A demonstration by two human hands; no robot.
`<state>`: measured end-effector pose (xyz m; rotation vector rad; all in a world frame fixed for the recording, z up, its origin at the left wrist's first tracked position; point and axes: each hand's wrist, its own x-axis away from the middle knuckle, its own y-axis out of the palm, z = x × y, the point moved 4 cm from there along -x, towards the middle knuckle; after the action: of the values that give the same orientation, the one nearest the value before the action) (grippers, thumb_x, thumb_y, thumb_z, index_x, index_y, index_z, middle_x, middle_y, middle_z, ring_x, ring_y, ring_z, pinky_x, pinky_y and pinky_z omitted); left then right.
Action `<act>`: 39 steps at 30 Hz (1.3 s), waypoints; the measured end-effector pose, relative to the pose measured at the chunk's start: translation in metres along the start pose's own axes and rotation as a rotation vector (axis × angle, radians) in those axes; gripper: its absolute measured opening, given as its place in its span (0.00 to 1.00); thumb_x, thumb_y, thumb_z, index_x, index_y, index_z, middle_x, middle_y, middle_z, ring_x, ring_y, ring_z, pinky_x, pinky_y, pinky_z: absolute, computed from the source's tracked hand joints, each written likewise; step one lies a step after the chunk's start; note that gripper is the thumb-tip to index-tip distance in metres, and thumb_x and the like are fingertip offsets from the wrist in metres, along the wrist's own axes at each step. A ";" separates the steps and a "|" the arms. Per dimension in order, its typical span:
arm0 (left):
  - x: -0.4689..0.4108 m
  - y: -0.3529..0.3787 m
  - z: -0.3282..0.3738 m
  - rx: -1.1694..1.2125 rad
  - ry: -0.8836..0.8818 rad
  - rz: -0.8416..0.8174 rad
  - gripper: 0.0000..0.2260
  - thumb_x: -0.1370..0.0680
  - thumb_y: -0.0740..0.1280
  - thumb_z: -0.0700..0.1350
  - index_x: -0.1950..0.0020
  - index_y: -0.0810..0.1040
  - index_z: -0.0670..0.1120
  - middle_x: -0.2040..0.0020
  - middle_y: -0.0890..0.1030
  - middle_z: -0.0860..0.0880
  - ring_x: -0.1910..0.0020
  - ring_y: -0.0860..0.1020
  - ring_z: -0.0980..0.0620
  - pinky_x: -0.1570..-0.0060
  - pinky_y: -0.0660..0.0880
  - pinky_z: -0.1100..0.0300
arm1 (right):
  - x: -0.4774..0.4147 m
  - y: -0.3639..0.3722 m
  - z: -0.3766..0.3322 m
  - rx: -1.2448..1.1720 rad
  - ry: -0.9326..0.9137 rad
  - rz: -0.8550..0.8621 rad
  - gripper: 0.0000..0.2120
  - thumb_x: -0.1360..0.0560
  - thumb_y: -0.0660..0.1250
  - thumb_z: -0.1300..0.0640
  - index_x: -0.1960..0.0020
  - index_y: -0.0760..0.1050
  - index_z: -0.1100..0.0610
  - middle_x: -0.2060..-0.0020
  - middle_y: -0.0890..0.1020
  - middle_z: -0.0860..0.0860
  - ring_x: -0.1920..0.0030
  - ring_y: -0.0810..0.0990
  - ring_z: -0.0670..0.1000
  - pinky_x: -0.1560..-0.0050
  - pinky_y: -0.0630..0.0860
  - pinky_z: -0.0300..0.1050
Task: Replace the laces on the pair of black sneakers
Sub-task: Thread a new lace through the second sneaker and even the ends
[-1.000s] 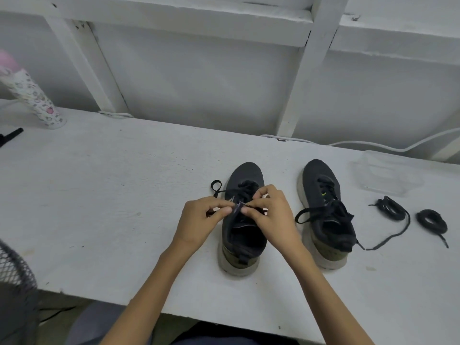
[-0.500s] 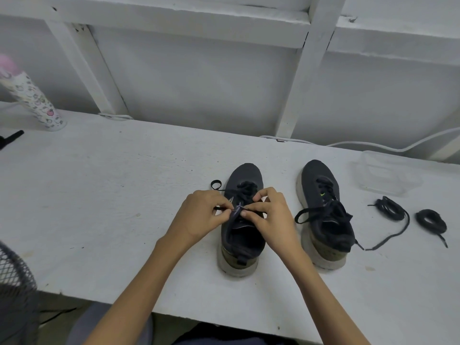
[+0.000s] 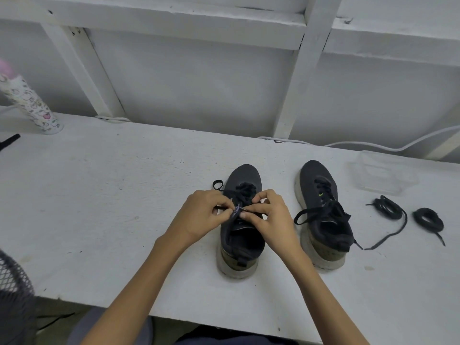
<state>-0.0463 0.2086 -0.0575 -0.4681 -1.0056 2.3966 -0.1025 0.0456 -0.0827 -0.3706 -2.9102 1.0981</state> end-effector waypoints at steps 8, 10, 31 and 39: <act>-0.012 0.002 0.001 -0.037 -0.009 -0.155 0.04 0.26 0.72 0.43 0.54 0.85 0.50 0.58 0.83 0.55 0.61 0.77 0.60 0.59 0.71 0.69 | -0.003 -0.002 -0.004 0.032 -0.007 -0.044 0.07 0.28 0.75 0.52 0.50 0.86 0.51 0.52 0.72 0.41 0.47 0.68 0.44 0.53 0.63 0.28; -0.013 0.003 -0.003 0.080 -0.064 -0.158 0.05 0.27 0.73 0.41 0.56 0.83 0.52 0.60 0.83 0.55 0.60 0.79 0.61 0.59 0.71 0.73 | -0.003 -0.001 -0.004 0.056 -0.014 -0.065 0.09 0.28 0.75 0.51 0.49 0.86 0.52 0.51 0.72 0.42 0.46 0.68 0.44 0.54 0.63 0.28; 0.005 0.019 -0.005 0.003 0.099 0.056 0.12 0.27 0.67 0.55 0.44 0.79 0.60 0.45 0.79 0.65 0.42 0.73 0.65 0.41 0.65 0.66 | -0.002 0.003 0.001 -0.427 0.114 -0.034 0.06 0.33 0.73 0.65 0.65 0.84 0.56 0.58 0.79 0.40 0.51 0.79 0.50 0.49 0.77 0.48; 0.014 0.026 -0.015 0.336 -0.057 0.086 0.11 0.25 0.67 0.41 0.46 0.79 0.55 0.47 0.81 0.59 0.45 0.79 0.55 0.43 0.77 0.56 | -0.003 -0.009 0.002 -0.601 0.161 0.006 0.06 0.32 0.70 0.75 0.63 0.83 0.67 0.60 0.80 0.46 0.61 0.80 0.42 0.58 0.76 0.33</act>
<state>-0.0582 0.2093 -0.0886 -0.3273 -0.5961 2.6015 -0.1020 0.0375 -0.0785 -0.4419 -3.0219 0.1517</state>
